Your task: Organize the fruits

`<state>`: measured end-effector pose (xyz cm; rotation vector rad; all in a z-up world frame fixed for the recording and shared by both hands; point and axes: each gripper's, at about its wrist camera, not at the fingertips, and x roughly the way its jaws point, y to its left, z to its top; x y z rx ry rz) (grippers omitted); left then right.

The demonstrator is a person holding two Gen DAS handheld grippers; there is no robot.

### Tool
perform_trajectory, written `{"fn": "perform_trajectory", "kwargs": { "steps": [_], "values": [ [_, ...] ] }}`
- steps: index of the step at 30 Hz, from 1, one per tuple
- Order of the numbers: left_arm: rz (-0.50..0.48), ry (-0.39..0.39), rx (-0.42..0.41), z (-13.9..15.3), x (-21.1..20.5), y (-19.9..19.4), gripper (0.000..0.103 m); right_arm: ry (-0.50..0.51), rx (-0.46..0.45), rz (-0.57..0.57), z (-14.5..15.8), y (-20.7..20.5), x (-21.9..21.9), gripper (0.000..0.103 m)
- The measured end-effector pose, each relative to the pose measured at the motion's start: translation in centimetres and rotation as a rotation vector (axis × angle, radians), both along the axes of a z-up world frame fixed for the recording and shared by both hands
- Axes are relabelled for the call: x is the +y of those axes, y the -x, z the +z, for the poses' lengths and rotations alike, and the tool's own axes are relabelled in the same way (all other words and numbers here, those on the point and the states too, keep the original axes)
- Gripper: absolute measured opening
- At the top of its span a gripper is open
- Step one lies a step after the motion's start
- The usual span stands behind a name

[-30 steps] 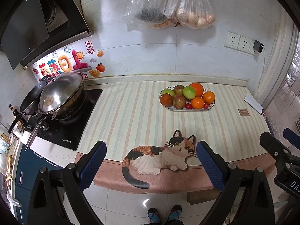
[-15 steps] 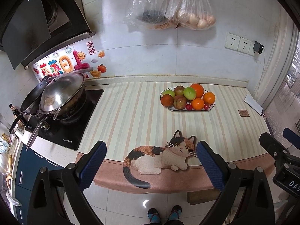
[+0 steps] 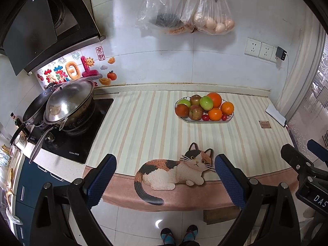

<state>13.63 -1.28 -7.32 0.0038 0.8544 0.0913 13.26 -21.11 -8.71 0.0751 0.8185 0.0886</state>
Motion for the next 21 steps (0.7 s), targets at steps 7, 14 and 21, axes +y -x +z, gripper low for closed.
{"fn": "perform_trajectory", "kwargs": {
  "steps": [7,14,21],
  "values": [
    [-0.002,0.001,0.001,0.0,0.0,0.1,0.098,-0.003,0.000,0.006,0.2,0.1,0.0,0.100],
    [0.004,0.004,-0.002,0.2,0.0,0.4,0.098,-0.002,0.001,0.019,0.3,0.6,0.0,0.100],
    [0.016,0.003,-0.001,0.3,-0.1,1.1,0.098,-0.009,0.011,0.034,0.0,0.6,-0.3,0.100]
  ]
}}
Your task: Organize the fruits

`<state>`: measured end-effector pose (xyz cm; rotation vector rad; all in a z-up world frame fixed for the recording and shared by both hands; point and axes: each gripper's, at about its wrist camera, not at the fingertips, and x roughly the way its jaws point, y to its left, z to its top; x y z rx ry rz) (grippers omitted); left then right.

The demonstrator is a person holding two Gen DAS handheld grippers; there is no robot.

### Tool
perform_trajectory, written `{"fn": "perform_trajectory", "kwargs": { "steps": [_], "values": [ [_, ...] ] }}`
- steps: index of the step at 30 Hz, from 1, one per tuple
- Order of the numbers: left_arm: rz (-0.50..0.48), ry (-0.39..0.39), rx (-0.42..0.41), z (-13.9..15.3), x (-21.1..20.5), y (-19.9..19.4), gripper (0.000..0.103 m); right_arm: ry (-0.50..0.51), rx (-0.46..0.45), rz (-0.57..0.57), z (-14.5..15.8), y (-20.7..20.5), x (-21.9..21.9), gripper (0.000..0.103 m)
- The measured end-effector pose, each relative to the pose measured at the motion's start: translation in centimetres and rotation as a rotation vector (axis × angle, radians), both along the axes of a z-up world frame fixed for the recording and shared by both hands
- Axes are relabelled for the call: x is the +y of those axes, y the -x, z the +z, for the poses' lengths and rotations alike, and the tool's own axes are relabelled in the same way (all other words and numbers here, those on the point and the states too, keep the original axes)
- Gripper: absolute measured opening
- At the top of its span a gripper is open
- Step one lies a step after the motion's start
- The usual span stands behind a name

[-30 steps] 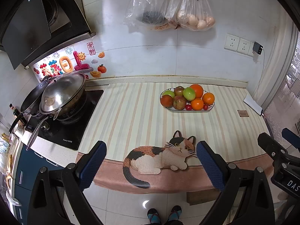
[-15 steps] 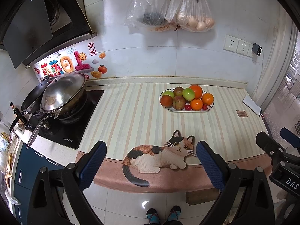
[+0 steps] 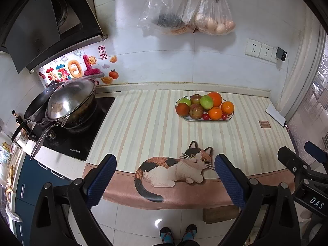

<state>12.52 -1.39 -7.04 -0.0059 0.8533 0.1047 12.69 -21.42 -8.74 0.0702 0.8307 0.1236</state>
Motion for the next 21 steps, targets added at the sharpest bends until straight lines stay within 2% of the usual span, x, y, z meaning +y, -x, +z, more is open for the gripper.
{"fn": "perform_trajectory", "kwargs": {
  "steps": [21],
  "values": [
    [0.014,0.007,0.003,-0.15,-0.03,0.16,0.098,-0.001,-0.001,0.013,0.06,-0.17,-0.16,0.100]
  ]
}}
